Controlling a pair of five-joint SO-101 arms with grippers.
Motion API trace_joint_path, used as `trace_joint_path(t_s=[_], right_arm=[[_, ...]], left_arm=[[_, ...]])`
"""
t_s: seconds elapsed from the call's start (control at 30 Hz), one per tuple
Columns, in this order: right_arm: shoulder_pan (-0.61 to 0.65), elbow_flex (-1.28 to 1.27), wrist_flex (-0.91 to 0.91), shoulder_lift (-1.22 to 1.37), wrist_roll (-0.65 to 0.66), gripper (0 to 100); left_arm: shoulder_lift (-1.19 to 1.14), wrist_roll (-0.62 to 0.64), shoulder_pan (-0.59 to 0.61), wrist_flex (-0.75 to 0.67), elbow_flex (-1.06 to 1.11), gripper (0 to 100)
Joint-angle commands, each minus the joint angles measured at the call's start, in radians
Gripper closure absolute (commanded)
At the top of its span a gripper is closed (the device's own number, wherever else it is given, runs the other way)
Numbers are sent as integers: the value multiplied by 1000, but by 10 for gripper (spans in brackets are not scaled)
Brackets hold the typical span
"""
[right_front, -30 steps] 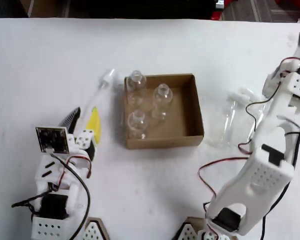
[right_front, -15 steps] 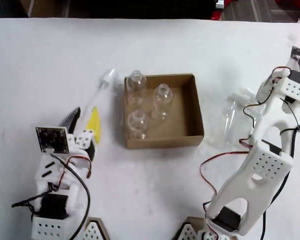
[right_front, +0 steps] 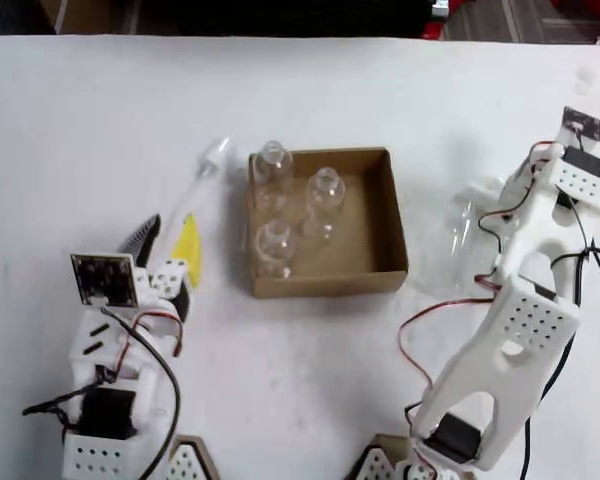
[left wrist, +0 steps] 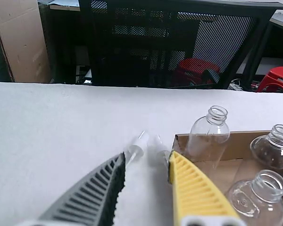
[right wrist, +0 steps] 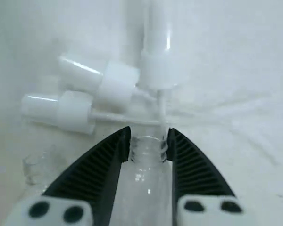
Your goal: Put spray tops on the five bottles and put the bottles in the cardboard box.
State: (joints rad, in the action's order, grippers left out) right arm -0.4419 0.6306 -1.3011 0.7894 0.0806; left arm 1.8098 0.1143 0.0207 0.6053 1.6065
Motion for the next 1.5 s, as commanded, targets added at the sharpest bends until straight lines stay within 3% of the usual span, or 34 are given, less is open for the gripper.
trace_joint_path(t_s=[0.0,0.67,0.83,1.07,1.27,1.47], right_arm=[[8,48,12,-30,-11,947],[41,98,-228,-604,-2,950],[125,91,-277,-751,-2,967],[343,89,-285,-814,-12,982],[489,17,-208,-808,-43,982],[518,-301,64,-934,-110,982]], left_arm=[[15,5,-16,-25,-3,858],[15,5,-16,-25,-3,858],[15,5,-16,-21,-5,858],[15,5,-16,-18,-3,858],[15,5,-16,-18,-3,858],[15,5,-15,-18,-3,858]])
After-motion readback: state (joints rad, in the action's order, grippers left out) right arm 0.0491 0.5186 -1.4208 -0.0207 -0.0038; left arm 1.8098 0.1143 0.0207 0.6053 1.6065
